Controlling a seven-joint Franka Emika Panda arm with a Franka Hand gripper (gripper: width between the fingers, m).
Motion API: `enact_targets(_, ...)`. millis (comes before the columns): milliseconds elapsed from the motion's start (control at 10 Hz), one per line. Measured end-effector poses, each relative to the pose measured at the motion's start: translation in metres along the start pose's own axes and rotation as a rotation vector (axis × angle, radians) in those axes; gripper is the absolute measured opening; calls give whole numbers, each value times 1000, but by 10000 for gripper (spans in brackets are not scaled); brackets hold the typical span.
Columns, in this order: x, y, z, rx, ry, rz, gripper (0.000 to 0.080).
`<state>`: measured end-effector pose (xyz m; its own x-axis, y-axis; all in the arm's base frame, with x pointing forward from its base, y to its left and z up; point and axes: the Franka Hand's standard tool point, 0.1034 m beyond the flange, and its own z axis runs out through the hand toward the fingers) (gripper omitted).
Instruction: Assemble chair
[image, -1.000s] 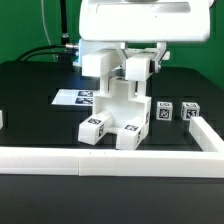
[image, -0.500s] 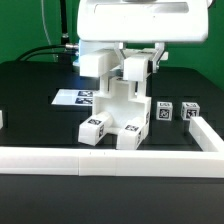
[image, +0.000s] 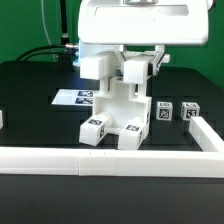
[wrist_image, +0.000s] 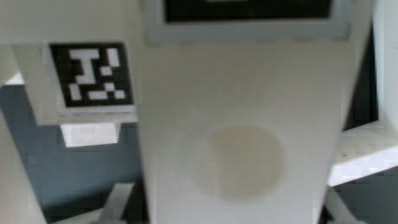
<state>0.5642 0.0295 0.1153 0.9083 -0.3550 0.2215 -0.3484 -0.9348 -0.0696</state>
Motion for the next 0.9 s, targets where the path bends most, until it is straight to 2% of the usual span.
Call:
enact_targets(100,0,0,1,-1,-1,0,285)
enact_targets(900,-17,12,37,-44,-36,-13,285)
